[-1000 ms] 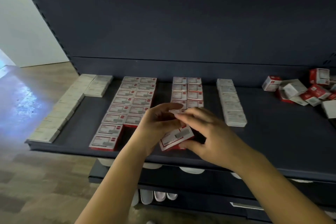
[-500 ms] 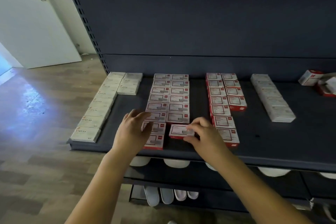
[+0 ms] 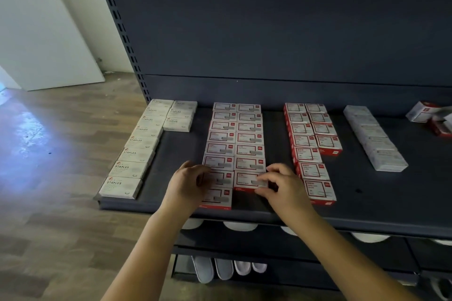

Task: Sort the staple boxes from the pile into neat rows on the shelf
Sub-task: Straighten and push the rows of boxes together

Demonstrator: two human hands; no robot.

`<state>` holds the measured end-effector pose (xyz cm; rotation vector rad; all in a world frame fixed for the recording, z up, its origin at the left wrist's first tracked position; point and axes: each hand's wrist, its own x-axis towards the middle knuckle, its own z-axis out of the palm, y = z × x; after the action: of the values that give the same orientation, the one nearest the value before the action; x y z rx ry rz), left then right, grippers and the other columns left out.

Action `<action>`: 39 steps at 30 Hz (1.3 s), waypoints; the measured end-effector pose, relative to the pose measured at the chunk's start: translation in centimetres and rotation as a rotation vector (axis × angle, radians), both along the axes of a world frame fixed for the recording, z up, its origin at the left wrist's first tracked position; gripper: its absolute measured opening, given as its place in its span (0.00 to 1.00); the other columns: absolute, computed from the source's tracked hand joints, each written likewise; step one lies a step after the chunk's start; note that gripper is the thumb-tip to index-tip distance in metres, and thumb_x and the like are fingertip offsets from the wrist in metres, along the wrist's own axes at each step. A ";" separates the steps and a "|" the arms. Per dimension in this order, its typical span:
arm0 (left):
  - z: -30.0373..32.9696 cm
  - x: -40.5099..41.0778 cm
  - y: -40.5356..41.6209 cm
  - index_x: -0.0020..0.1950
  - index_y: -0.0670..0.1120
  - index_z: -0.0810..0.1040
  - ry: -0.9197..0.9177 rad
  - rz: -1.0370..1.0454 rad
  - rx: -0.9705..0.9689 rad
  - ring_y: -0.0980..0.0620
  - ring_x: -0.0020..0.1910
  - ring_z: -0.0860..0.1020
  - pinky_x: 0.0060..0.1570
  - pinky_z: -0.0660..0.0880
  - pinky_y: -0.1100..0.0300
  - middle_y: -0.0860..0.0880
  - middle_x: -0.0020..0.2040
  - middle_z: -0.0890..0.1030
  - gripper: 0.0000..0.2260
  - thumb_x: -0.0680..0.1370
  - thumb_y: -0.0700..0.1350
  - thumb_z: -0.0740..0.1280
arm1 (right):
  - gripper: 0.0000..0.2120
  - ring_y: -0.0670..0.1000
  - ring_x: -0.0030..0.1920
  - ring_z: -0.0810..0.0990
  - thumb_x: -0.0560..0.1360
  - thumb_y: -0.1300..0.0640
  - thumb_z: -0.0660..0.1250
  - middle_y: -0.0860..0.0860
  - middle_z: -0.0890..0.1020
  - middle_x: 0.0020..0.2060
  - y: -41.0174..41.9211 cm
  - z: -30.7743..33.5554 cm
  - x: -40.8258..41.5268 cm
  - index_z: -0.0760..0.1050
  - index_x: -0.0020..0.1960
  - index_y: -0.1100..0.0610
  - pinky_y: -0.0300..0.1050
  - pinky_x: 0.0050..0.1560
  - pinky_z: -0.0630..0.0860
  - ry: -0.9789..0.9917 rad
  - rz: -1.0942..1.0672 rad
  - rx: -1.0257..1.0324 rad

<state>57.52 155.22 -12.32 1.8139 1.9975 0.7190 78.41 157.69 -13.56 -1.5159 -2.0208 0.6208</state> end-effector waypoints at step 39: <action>-0.6 1.1 -1.1 0.47 0.41 0.83 0.264 -0.023 0.275 0.38 0.45 0.79 0.33 0.78 0.51 0.43 0.47 0.81 0.09 0.67 0.36 0.75 | 0.27 0.50 0.74 0.52 0.79 0.48 0.60 0.48 0.58 0.74 -2.4 3.3 0.3 0.56 0.75 0.53 0.38 0.71 0.49 -0.248 0.134 0.054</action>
<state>58.67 154.07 -12.93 2.1858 2.1216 0.8178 78.68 155.31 -10.30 -1.4960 -2.3213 0.4425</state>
